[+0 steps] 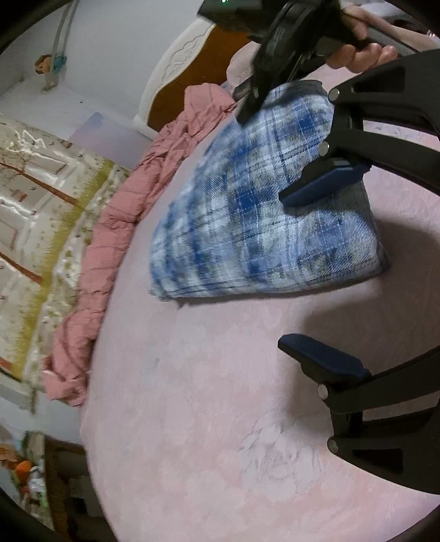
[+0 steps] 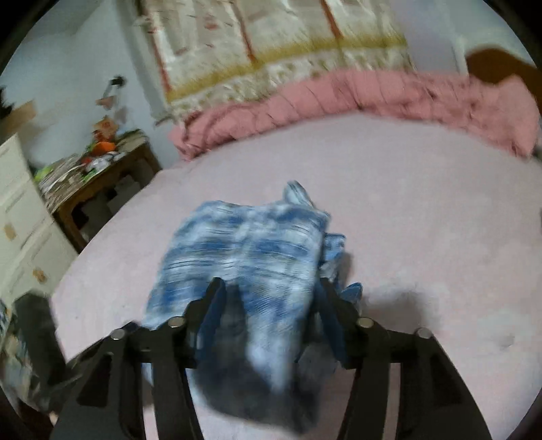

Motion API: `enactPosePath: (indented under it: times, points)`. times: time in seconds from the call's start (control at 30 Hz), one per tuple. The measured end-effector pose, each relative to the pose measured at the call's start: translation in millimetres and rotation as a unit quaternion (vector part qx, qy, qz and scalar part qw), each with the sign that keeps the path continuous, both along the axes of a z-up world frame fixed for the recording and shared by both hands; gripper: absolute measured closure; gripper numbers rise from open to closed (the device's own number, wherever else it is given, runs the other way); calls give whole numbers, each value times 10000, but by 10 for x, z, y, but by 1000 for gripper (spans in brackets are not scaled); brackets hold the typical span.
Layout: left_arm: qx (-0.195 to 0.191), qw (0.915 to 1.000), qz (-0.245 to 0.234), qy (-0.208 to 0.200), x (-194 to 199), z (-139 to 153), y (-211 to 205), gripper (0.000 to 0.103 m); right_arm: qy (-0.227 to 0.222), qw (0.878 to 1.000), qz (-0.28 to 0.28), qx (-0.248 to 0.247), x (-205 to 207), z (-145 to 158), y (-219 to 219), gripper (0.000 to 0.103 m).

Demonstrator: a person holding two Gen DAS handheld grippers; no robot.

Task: Fold large clothes

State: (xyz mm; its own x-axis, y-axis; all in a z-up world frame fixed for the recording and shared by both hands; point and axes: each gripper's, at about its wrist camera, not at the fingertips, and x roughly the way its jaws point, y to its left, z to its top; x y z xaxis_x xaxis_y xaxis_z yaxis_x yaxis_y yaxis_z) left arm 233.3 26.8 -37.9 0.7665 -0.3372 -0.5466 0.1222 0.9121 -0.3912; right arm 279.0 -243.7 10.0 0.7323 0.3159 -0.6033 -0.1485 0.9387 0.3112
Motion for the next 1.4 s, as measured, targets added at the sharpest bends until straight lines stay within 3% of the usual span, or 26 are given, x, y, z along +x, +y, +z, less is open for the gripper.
enactPosePath:
  times: [0.03, 0.1, 0.17, 0.27, 0.33, 0.4, 0.5, 0.53, 0.57, 0.63, 0.73, 0.83, 1.0, 1.1, 1.17, 1.2, 1.27, 1.37, 1.4]
  points:
    - [39, 9999, 6, -128, -42, 29, -13, 34, -22, 10000, 16, 18, 24, -16, -6, 98]
    - [112, 9995, 35, -297, -97, 72, -28, 36, -491, 9987, -126, -59, -119, 62, -23, 98]
    - [188, 9994, 25, -289, -82, 79, -42, 36, -813, 9943, -372, -581, -311, 109, 36, 98]
    - [303, 9995, -30, 57, 39, 17, -86, 32, -502, 9910, -398, -1172, -320, -120, 142, 98]
    - [326, 9990, -97, 284, 112, -33, -110, 31, -264, 9926, -415, -1113, -236, -283, 109, 97]
    - [368, 9990, -43, 268, 99, -28, -113, 31, -208, 9959, -356, -808, -205, -265, 20, 96]
    - [240, 9997, -97, 29, 21, 11, -86, 33, -251, 9969, -382, -638, -235, -251, -83, 86]
    - [180, 9997, -134, -55, -4, 26, -72, 33, -261, 9970, -406, -602, -247, -243, -116, 75]
    - [145, 9997, -164, -139, -33, 41, -68, 33, -293, 9968, -493, -560, -284, -227, -164, 58]
    - [138, 9993, -243, -266, -72, 66, -83, 32, -459, 9961, -646, -400, -357, -175, -256, 33]
    - [101, 9988, -360, -313, -63, 90, -101, 27, -509, 9971, -533, -210, -435, -106, -332, 31]
    - [-31, 9984, -539, -162, 16, 128, -109, 26, -375, 9986, -325, 175, -415, -111, -420, 17]
    - [-389, 9962, -785, 12, 197, 263, -179, 11, 247, 9969, -93, 742, -190, -343, -457, 17]
    - [-449, 9959, -723, 290, 344, 161, -245, 10, 665, 9903, 218, 1197, -29, -559, -452, 17]
    - [-315, 9961, -715, 412, 374, 65, -320, 10, 784, 9891, 332, 1199, 22, -617, -421, 18]
    - [-322, 9961, -712, 405, 372, 60, -319, 10, 764, 9905, 396, 1069, 32, -612, -371, 20]
    - [-272, 9962, -665, 486, 397, 41, -326, 10, 707, 9919, 594, 868, 41, -625, -245, 38]
    - [-36, 9968, -670, 434, 363, 20, -403, 28, 551, 9934, 688, 733, 13, -619, -149, 53]
    - [7, 9969, -720, 330, 326, 42, -427, 40, 457, 9943, 691, 672, -9, -605, -131, 57]
